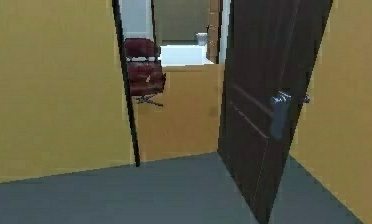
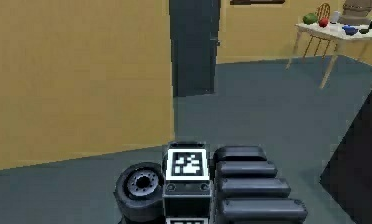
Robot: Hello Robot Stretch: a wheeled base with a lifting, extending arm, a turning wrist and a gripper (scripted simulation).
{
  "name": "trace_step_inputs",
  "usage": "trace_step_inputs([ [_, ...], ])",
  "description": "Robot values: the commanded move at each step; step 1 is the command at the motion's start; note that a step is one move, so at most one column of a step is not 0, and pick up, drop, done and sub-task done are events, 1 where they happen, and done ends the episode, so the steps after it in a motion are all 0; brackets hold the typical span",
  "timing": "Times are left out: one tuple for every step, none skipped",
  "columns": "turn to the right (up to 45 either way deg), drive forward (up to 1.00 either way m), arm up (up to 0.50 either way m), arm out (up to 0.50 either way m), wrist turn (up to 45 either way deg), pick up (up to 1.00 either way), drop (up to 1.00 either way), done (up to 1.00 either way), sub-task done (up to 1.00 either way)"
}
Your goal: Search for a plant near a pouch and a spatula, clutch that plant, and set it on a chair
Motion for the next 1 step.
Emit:
trace_step_inputs([
  [0.0,1.0,0.0,0.0,0.0,0.0,0.0,0.0,0.0],
])
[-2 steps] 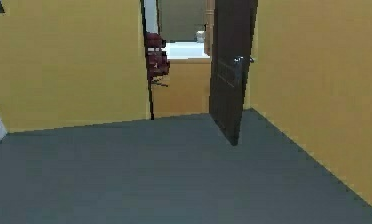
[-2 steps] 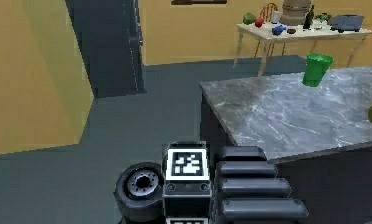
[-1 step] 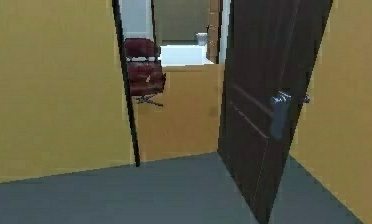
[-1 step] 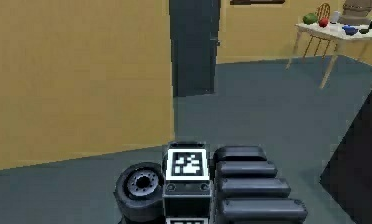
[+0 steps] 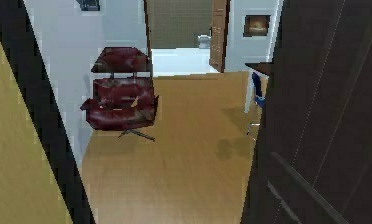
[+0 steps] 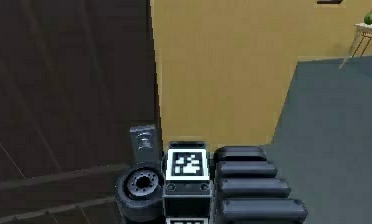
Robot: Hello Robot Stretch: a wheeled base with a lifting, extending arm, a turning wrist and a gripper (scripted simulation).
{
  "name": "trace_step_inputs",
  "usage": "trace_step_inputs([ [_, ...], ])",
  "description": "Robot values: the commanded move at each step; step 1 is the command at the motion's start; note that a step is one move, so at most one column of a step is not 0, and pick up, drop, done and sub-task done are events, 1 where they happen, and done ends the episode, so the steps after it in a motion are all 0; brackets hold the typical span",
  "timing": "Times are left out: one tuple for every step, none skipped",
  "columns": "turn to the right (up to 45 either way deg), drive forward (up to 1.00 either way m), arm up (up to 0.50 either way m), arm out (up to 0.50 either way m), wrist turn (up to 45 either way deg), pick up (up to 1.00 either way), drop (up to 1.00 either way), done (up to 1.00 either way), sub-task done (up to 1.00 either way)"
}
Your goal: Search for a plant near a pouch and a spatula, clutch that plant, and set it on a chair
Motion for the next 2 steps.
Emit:
trace_step_inputs([
  [0.0,0.95,0.0,0.0,0.0,0.0,0.0,0.0,0.0],
  [3.0,0.0,0.0,0.0,0.0,0.0,0.0,0.0,0.0],
])
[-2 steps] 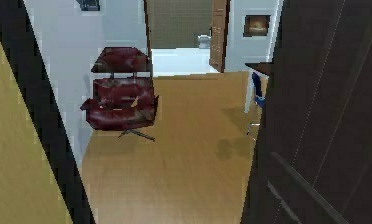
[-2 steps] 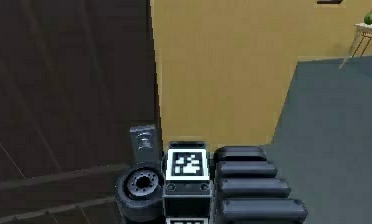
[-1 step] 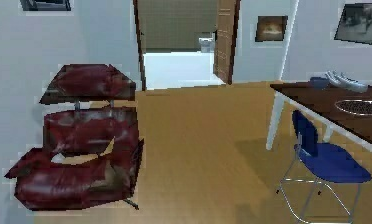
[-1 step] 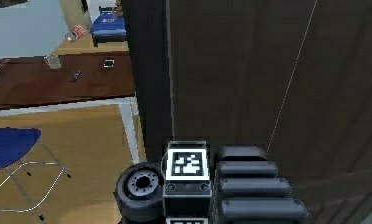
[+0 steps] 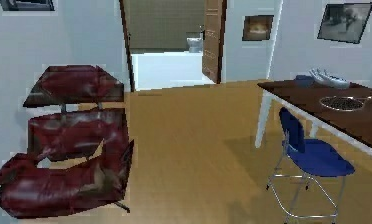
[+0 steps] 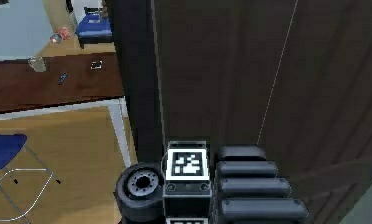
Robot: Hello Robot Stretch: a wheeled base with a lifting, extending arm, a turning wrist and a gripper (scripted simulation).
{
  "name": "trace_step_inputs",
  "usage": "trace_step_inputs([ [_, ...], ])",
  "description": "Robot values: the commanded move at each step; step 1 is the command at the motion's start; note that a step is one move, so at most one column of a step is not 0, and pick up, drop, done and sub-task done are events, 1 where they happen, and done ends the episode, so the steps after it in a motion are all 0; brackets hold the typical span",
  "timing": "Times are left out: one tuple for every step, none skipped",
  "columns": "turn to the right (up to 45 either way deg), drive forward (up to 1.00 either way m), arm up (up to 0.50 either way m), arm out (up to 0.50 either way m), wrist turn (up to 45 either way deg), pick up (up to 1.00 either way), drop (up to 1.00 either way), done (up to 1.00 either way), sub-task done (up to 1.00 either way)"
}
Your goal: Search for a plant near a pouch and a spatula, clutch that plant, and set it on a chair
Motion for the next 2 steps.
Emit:
trace_step_inputs([
  [0.0,1.0,0.0,0.0,0.0,0.0,0.0,0.0,0.0],
  [0.0,0.3,0.0,0.0,0.0,0.0,0.0,0.0,0.0],
])
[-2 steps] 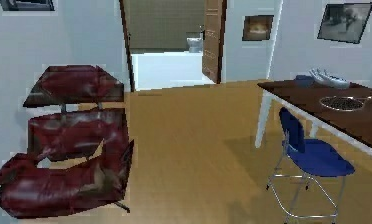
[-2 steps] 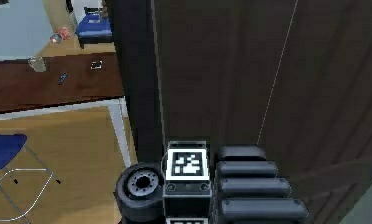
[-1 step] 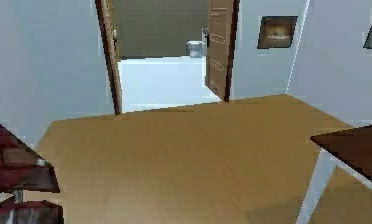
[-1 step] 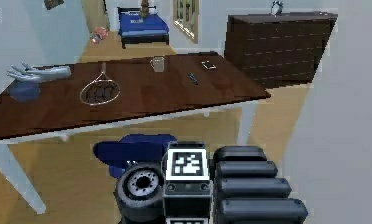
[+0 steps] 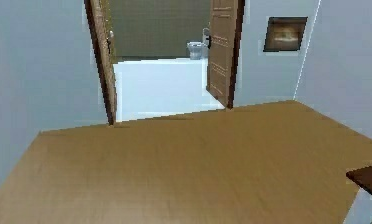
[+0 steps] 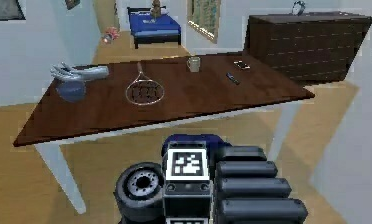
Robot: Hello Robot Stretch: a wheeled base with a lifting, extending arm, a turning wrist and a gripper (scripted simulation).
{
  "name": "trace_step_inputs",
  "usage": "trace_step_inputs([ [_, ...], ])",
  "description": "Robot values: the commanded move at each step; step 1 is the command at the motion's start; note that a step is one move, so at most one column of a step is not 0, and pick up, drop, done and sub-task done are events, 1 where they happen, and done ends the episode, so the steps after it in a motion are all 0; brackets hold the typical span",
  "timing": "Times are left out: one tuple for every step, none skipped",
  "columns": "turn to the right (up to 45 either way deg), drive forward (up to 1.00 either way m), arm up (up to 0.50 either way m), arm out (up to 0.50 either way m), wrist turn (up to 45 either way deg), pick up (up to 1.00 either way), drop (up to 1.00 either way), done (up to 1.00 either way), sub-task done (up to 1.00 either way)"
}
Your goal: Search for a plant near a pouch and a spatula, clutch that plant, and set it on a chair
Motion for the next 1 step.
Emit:
trace_step_inputs([
  [-12.0,0.0,0.0,0.0,0.0,0.0,0.0,0.0,0.0],
])
